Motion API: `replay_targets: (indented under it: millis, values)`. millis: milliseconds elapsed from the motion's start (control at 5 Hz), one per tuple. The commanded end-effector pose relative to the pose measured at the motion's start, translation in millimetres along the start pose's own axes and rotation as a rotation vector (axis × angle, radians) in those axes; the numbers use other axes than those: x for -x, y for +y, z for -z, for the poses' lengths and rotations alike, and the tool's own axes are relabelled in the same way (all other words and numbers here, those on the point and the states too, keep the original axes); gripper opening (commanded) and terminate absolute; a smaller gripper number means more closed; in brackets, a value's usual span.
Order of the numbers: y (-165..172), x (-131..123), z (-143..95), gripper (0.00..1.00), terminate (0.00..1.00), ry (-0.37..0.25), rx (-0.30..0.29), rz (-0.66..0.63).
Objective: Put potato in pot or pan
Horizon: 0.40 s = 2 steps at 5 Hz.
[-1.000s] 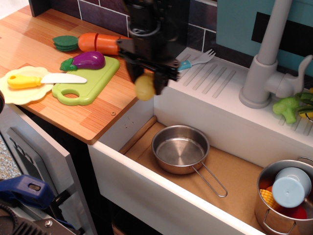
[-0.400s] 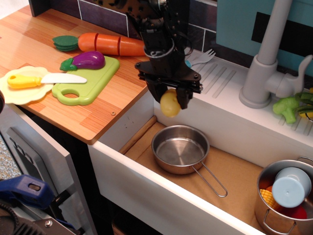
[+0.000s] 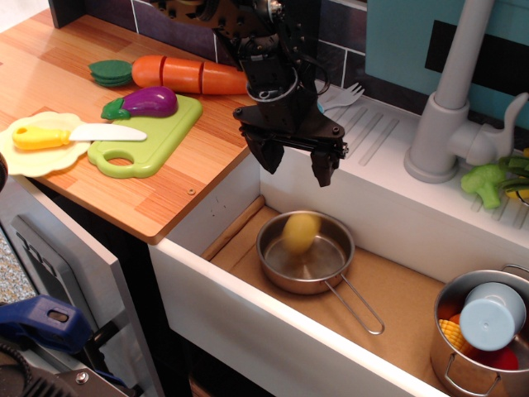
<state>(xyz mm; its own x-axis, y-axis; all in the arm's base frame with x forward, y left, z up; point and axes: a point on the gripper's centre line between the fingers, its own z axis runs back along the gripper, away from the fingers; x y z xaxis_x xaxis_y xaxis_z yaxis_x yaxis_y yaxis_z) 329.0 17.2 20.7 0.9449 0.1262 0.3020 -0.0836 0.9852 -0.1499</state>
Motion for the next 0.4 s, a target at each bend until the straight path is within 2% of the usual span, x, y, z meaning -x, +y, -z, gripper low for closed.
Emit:
replay_targets:
  millis: [0,200]
  values:
    - [-1.6,-7.1,-6.3,1.00,0.00,-0.031,0.000,0.009]
    - [-1.6,-7.1,-6.3,1.00,1.00,-0.031,0.000,0.009]
